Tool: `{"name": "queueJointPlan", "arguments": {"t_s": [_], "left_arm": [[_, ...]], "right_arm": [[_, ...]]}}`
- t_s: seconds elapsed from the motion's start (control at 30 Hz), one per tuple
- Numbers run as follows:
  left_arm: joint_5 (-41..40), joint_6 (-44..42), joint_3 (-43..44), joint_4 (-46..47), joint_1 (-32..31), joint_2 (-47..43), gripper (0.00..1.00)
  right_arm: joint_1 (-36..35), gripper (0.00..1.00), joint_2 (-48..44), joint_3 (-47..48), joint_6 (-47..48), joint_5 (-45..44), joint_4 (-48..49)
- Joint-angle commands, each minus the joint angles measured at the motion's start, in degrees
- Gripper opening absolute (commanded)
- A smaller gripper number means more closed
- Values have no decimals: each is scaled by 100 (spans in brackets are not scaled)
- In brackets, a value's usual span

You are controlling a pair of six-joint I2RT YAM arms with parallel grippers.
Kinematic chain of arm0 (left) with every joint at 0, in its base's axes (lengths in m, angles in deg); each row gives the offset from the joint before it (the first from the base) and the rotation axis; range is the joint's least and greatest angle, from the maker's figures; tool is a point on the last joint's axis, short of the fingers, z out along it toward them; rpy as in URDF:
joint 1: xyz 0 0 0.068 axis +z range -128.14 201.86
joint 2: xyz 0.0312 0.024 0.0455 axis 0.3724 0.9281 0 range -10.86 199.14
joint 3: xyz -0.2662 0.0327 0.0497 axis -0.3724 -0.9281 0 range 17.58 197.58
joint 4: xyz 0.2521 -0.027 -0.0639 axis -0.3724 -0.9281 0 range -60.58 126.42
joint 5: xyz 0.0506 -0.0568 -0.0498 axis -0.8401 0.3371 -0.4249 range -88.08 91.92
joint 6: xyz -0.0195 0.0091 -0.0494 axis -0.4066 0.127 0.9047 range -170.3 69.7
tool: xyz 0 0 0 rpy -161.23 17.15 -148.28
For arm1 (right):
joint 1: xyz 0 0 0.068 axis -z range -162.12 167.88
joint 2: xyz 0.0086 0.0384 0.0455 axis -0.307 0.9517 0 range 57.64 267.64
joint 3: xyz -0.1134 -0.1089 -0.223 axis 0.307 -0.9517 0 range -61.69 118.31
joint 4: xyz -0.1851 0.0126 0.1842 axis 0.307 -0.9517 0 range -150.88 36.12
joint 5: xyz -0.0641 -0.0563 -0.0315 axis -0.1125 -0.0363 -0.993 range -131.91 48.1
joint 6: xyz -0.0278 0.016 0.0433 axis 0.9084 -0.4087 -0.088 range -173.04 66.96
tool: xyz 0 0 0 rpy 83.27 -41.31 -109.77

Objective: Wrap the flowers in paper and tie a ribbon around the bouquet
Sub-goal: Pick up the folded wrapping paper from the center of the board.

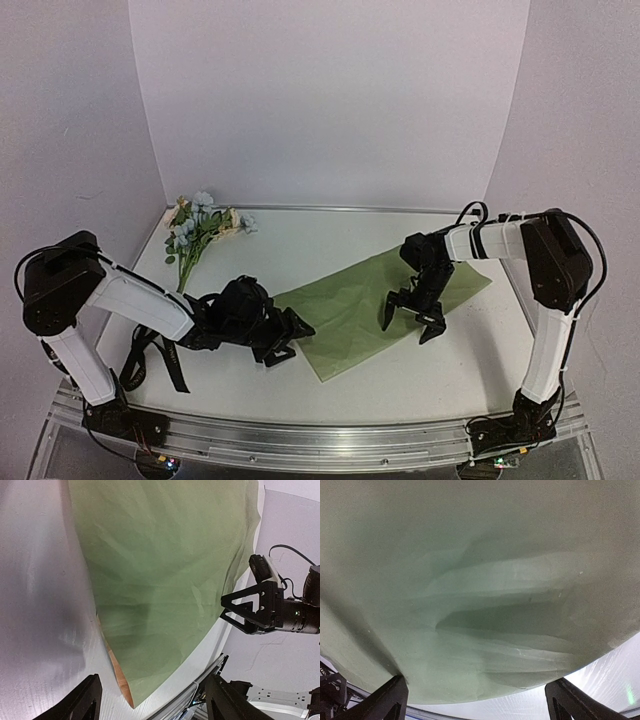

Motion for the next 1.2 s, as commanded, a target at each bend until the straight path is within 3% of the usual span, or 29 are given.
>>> {"name": "queueJointPlan", "arguments": {"t_s": [0.0,0.57,0.77,0.93,1.17], "left_arm": [[-254,383,-78,808,-100,273,71],[-389,588,-12,1939,-127,905,50],[-543,585,-23,2344,-126,1034,30],[-674,446,-84,2528,-75,946,4],[-1510,-265,-439,2123,-26,-38,0]], "right_arm": [[-80,98,-85,-192,-48,-145,118],[-95,98,-143,-407,-92,-145,260],[-107,98,-215,-470,-104,-139,280],[-98,98,-434,-565,-103,-158,277],[-26,98,-1009,-649,-130,-417,120]]}}
